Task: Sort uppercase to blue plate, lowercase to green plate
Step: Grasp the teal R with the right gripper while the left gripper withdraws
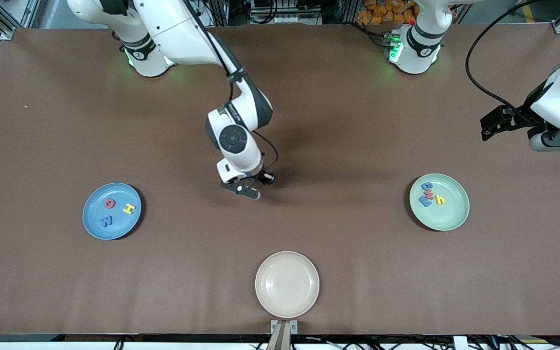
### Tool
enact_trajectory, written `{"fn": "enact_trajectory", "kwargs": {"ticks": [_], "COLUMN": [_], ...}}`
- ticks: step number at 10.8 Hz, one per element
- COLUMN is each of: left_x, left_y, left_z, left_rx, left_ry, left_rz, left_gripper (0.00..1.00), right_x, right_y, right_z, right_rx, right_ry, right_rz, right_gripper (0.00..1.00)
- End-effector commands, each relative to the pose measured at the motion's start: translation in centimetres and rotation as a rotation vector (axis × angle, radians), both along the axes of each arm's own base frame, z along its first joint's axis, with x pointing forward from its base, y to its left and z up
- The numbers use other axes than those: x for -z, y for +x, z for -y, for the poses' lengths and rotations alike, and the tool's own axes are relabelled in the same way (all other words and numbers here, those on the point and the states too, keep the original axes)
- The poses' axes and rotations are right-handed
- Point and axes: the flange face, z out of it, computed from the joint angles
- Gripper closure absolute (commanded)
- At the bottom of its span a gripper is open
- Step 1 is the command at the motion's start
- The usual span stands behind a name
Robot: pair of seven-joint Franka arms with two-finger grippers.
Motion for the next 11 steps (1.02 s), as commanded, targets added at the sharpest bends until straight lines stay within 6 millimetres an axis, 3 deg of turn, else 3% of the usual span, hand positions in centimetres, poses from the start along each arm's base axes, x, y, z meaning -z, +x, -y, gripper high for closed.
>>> {"fn": "enact_trajectory", "kwargs": {"ticks": [1,3,6,7,11], "left_x": [-0.4,-0.5,-0.5,-0.5,-0.5], "left_y": [-0.6,-0.6,-0.6,-0.6,-0.6], "left_z": [-0.1,0.1,-0.2,-0.3,-0.5], "left_rx": [0.006,0.008,0.003,0.001,-0.002], "left_ry": [-0.047,-0.049,-0.049,-0.049,-0.050], "left_rz": [-0.009,-0.008,-0.006,-0.006,-0.006], "left_gripper": [0.00,0.00,0.00,0.00,0.00], "right_x": [-3.7,-6.0,-7.3,-7.3,-6.8], "right_y": [4.1,7.1,9.9,10.5,10.9], "right_z": [7.1,14.6,24.4,27.7,38.1], "right_rx": [-0.058,-0.125,-0.263,-0.314,-0.471], "right_ry": [0.028,0.042,0.033,0.008,0.009], "right_rz": [-0.020,-0.056,-0.048,-0.038,-0.033], "right_gripper": [1.00,1.00,1.00,1.00,1.00]}}
